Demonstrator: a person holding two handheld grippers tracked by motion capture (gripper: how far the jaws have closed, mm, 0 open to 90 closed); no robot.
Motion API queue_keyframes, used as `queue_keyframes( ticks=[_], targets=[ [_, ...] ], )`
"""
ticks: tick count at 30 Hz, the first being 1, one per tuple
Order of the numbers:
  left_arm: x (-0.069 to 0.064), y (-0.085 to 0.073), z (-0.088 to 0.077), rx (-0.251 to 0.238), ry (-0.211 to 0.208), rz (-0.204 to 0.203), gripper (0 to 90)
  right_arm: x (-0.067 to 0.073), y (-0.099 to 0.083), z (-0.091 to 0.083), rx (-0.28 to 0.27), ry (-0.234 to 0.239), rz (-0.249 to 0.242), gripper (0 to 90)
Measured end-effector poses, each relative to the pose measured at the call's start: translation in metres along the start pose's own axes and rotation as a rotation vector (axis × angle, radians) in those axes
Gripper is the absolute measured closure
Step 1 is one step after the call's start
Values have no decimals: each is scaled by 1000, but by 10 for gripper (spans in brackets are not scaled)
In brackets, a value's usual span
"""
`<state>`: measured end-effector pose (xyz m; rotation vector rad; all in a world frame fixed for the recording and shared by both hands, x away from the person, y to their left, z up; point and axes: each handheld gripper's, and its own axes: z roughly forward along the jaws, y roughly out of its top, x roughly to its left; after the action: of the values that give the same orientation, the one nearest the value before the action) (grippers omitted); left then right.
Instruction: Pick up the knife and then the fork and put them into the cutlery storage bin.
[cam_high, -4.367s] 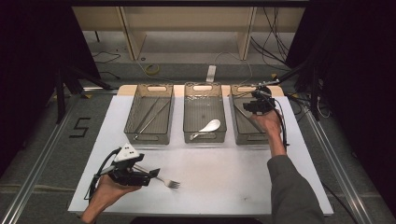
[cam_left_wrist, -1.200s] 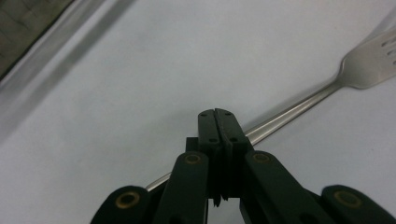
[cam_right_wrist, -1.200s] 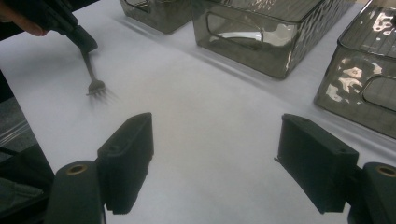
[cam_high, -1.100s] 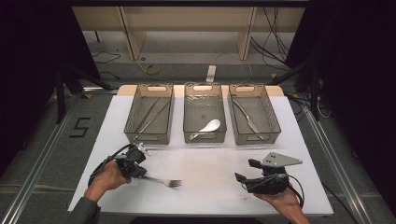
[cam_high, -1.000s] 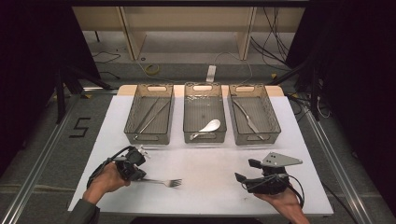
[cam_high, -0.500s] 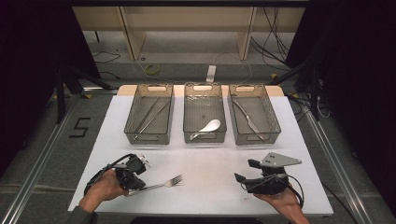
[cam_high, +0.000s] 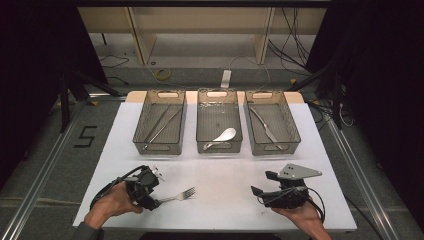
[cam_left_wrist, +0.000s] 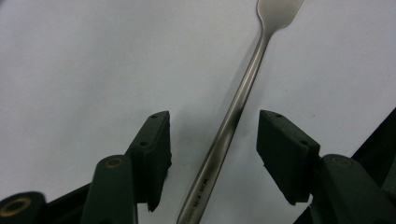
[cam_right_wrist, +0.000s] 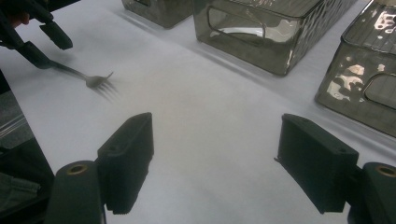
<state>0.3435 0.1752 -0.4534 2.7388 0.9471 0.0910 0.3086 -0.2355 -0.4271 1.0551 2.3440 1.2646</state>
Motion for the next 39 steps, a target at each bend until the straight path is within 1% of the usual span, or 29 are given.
queue_keyframes(
  ticks=[1,2,3,9,14,16,20,22,23,26,28,30,33,36,39],
  targets=[
    [0,0,0,5,0,5,442,0,0,0,-1,-1,-1,277],
    [-1,0,1,-1,-3,-3,447,0,0,0,-1,0,0,277],
    [-1,0,2,-2,-4,0,458,0,0,0,-1,0,0,277],
    [-3,1,7,33,-13,30,571,0,0,0,2,4,-5,277],
    [-3,1,7,28,-15,42,649,0,0,1,1,6,-4,277],
    [-3,1,9,36,-21,44,675,0,0,1,3,9,-4,279],
    [-5,1,9,39,-13,51,698,0,0,1,4,7,-5,279],
    [-6,2,9,45,-4,67,704,0,0,1,4,6,-3,280],
    [-7,2,10,38,-2,61,713,0,0,0,5,6,-1,280],
    [-10,3,10,49,7,85,742,-1,0,0,5,5,-1,280],
    [-11,4,10,57,2,94,769,-1,0,1,5,6,-2,281],
    [-11,4,10,55,0,97,796,-1,0,1,5,5,1,281],
    [-11,3,10,44,-8,88,806,-1,0,1,3,5,1,281],
    [-9,3,10,49,-13,92,811,-1,0,1,4,5,2,281],
    [-7,2,9,44,-22,76,815,-1,0,1,3,8,-3,281]
  ],
)
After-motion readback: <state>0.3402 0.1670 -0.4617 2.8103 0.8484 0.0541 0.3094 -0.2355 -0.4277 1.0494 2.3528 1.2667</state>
